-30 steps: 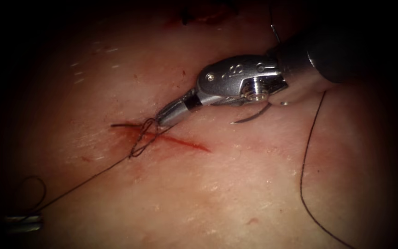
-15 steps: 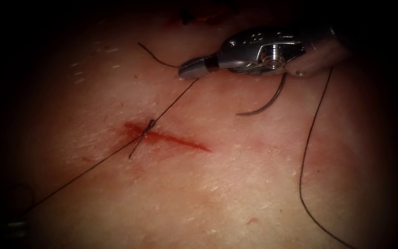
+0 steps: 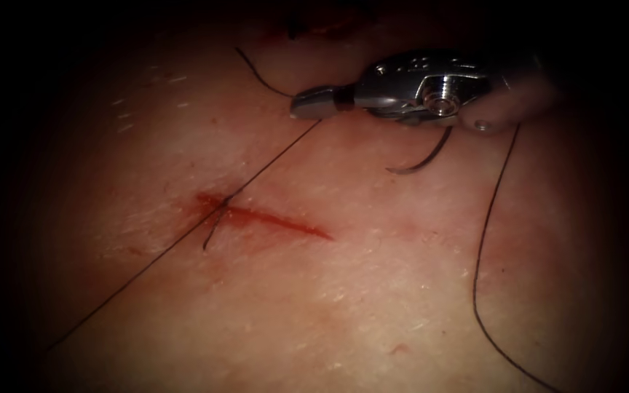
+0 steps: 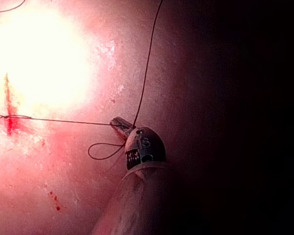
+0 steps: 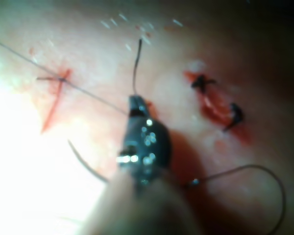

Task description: Wound Closure

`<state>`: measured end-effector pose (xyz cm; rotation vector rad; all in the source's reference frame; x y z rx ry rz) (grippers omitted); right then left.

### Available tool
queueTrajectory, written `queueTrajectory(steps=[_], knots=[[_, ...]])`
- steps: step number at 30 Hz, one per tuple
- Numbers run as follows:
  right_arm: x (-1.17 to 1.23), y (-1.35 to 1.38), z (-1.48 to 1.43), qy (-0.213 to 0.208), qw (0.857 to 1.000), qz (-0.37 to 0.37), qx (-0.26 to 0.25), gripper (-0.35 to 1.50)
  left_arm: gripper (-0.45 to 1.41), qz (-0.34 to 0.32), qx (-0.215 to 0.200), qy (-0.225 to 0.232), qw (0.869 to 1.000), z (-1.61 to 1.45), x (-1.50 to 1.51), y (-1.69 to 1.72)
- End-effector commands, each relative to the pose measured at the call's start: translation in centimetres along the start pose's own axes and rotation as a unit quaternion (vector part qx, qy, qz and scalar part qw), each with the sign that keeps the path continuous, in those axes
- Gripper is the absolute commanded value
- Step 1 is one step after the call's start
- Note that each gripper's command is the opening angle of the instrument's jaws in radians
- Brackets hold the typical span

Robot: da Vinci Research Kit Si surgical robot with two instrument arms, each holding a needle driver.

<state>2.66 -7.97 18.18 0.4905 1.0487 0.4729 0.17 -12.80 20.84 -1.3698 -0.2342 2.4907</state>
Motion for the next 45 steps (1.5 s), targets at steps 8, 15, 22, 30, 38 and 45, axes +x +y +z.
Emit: queueTrajectory(steps=[8, 15, 22, 30, 38, 45], knots=[[-0.04, -0.03, 0.08, 0.001, 1.000, 0.002, -0.004, -0.35, -0.45, 0.001, -0.005, -0.004, 1.000, 0.16, 0.00, 0.37], [-0.05, -0.04, 0.06, 0.001, 1.000, 0.002, -0.008, -0.35, -0.45, -0.005, -0.007, -0.004, 1.000, 0.18, 0.10, 0.31], [0.05, -0.15, 0.07, 0.024, 0.999, -0.001, -0.038, 0.61, -0.45, 0.010, -0.015, -0.005, 1.000, 0.16, 0.34, 0.10], [0.48, -0.08, -0.42, 0.019, 0.990, -0.035, -0.133, 1.21, -0.45, 0.027, 0.000, -0.008, 1.000, 0.10, 0.78, -0.33], [0.90, -0.44, -0.70, 0.027, 0.989, -0.015, -0.143, 1.35, -0.45, 0.031, 0.008, -0.013, 0.999, 0.17, 1.05, -0.76], [1.15, -0.94, -0.46, 0.053, 0.990, -0.013, -0.131, 1.35, -0.45, 0.048, 0.015, -0.009, 0.999, 0.10, 1.42, -1.07]])
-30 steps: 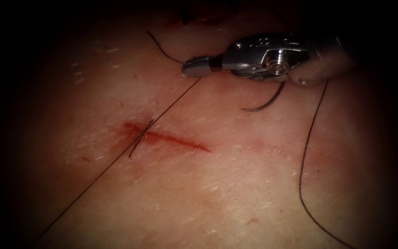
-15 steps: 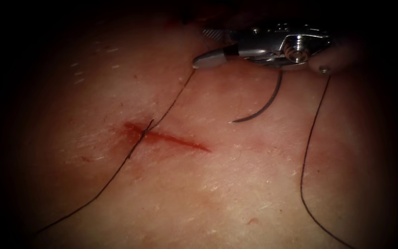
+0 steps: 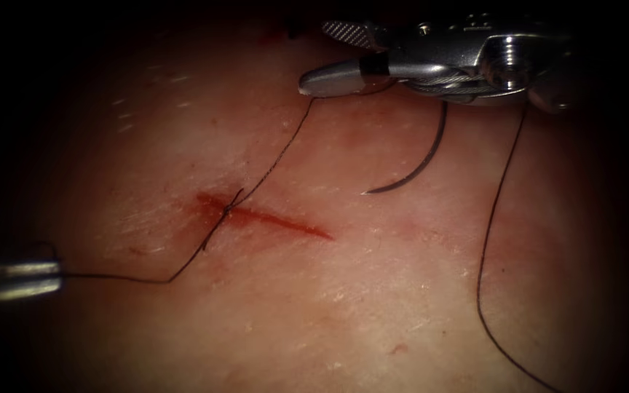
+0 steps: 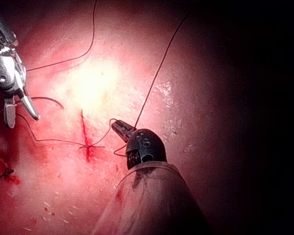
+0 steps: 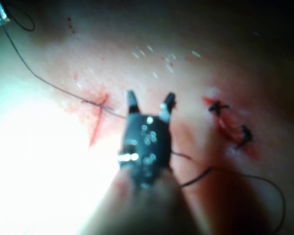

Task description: Wound Closure

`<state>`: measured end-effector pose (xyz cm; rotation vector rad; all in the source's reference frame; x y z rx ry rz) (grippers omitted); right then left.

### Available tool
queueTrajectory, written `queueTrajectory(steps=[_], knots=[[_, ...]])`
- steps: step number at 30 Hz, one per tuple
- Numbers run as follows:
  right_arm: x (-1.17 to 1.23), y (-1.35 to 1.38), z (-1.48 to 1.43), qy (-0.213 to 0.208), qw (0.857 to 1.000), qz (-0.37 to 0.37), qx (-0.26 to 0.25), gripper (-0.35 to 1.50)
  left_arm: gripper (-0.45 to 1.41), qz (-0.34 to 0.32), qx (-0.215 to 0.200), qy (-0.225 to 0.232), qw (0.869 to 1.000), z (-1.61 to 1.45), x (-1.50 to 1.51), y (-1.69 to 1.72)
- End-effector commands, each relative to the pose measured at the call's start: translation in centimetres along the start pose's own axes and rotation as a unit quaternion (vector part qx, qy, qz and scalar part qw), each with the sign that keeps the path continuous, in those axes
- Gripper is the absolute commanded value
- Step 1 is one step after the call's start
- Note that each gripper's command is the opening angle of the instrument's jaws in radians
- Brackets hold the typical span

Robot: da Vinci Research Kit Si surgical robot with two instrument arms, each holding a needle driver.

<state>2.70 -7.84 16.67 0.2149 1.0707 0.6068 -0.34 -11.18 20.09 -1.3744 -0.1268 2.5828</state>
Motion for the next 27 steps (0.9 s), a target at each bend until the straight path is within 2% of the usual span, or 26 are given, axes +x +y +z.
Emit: queueTrajectory(steps=[1, 5, 6, 9, 12, 15, 20, 22, 27], knots=[[0.03, -0.22, 0.13, 0.003, 1.000, 0.004, 0.003, 1.35, -0.45, -0.003, -0.002, 0.001, 1.000, 0.07, 0.08, 0.14], [0.08, -0.57, 0.44, 0.006, 1.000, 0.000, 0.002, 1.35, -0.45, 0.003, -0.001, 0.000, 1.000, 0.01, 0.22, 0.01], [0.08, -0.57, 0.44, 0.006, 1.000, 0.000, 0.002, 1.35, -0.45, 0.003, -0.001, 0.000, 1.000, 0.01, 0.22, 0.01], [-0.06, -0.87, 0.73, 0.008, 1.000, -0.011, -0.001, 1.33, -0.45, 0.002, 0.000, -0.002, 1.000, 0.02, 0.29, -0.06], [-0.35, -1.22, 1.14, 0.008, 0.999, -0.026, -0.022, 1.33, -0.45, 0.005, 0.004, -0.005, 1.000, 0.13, 0.39, -0.12], [-0.42, -1.32, 1.25, 0.008, 0.999, -0.029, -0.032, 1.31, -0.45, 0.011, 0.001, 0.001, 1.000, 0.25, 0.47, -0.16], [-0.43, -1.43, 1.22, 0.030, 0.997, -0.025, -0.063, 1.31, -0.45, 0.018, -0.008, 0.001, 1.000, 0.43, 0.56, -0.32], [-0.45, -1.59, 1.20, 0.033, 0.996, -0.021, -0.080, 1.30, -0.45, 0.021, -0.013, -0.003, 1.000, 0.53, 0.58, -0.50], [-0.46, -1.68, 1.11, 0.042, 0.996, -0.019, -0.076, 1.30, -0.45, 0.020, -0.025, -0.005, 0.999, 0.77, 0.55, -0.80]])
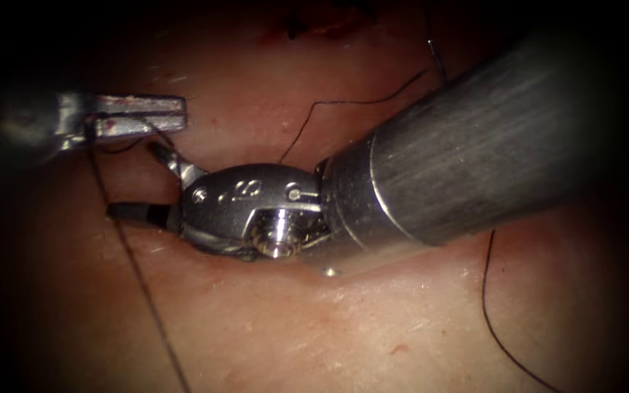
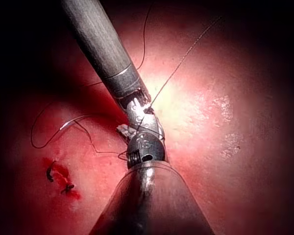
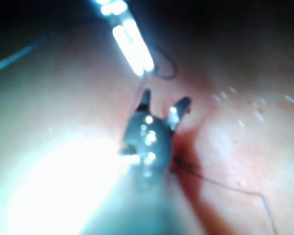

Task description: Wound Closure

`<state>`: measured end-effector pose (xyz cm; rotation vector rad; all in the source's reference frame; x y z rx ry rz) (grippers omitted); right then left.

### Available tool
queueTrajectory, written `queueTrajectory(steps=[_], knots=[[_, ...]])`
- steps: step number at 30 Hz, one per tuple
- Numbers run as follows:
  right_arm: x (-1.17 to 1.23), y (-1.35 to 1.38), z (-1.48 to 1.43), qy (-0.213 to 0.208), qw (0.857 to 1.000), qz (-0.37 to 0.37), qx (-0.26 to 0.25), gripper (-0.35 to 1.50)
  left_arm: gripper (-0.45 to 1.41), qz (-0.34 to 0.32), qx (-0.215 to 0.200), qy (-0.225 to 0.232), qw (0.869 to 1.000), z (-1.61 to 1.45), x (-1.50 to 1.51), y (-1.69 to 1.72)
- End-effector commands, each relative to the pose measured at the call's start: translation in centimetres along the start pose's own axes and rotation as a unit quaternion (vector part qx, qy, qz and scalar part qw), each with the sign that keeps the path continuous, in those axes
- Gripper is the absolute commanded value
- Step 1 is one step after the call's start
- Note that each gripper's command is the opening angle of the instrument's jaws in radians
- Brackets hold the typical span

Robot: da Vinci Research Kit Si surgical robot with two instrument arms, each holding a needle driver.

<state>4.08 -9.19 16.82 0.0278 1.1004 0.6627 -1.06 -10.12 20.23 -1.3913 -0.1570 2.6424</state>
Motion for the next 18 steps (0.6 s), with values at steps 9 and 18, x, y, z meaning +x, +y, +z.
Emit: queueTrajectory(steps=[9, 18], knots=[[-0.09, -0.10, -0.34, 0.028, 1.000, -0.002, 0.013, 1.28, -0.45, 0.020, -0.042, -0.024, 0.999, 0.59, -0.38, -0.17], [-0.04, -0.15, -0.40, 0.058, 0.998, -0.020, 0.010, 1.26, -0.45, 0.049, -0.070, -0.007, 0.996, 0.99, -0.82, -0.13]])
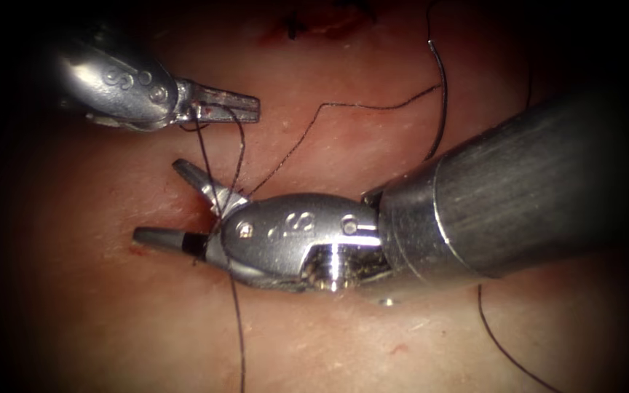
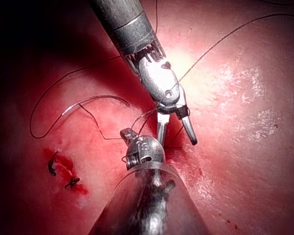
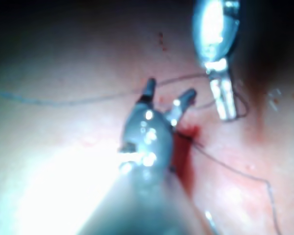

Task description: Wound Closure

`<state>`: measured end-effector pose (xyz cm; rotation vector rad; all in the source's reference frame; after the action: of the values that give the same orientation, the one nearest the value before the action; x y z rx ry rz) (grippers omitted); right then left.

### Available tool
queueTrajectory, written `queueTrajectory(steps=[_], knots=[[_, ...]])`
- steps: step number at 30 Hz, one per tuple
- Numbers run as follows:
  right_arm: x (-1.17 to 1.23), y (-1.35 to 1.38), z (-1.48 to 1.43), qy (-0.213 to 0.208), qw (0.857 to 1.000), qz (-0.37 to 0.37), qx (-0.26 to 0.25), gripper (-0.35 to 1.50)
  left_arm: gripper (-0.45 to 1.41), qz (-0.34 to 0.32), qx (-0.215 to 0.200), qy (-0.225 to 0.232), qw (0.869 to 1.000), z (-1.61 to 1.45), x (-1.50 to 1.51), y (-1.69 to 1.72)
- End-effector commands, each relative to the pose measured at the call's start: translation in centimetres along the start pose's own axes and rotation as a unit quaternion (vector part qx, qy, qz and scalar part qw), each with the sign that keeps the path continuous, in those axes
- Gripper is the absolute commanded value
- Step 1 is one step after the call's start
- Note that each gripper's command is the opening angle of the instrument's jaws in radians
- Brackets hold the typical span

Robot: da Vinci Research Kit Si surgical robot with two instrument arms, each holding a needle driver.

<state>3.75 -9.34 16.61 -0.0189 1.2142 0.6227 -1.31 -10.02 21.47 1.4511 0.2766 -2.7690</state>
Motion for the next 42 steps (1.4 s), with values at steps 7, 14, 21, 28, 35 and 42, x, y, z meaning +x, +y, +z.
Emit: queueTrajectory(steps=[7, 14, 21, 28, 35, 42], knots=[[-0.01, -0.06, -0.14, 0.029, 1.000, -0.007, 0.002, 1.26, -0.45, 0.014, -0.009, 0.007, 1.000, 0.25, -0.22, 0.13], [0.13, -0.04, -0.16, 0.055, 0.998, -0.017, -0.016, 1.26, -0.45, 0.020, -0.017, 0.014, 1.000, 0.30, -0.31, 0.18], [0.15, -0.03, -0.13, 0.055, 0.998, -0.021, -0.034, 1.26, -0.45, 0.025, -0.024, 0.019, 0.999, 0.31, -0.24, 0.31], [0.09, 0.08, -0.27, 0.055, 0.998, -0.021, -0.038, 1.26, -0.45, 0.027, -0.036, 0.029, 0.999, 0.16, -0.19, 0.53], [0.07, 0.09, -0.29, 0.052, 0.997, -0.020, -0.057, 1.25, -0.45, 0.023, -0.019, 0.030, 0.999, -0.05, -0.24, 0.58], [0.05, 0.11, -0.35, 0.051, 0.997, -0.020, -0.054, 1.25, -0.45, 0.021, -0.013, 0.033, 0.999, -0.03, -0.19, 0.65]])
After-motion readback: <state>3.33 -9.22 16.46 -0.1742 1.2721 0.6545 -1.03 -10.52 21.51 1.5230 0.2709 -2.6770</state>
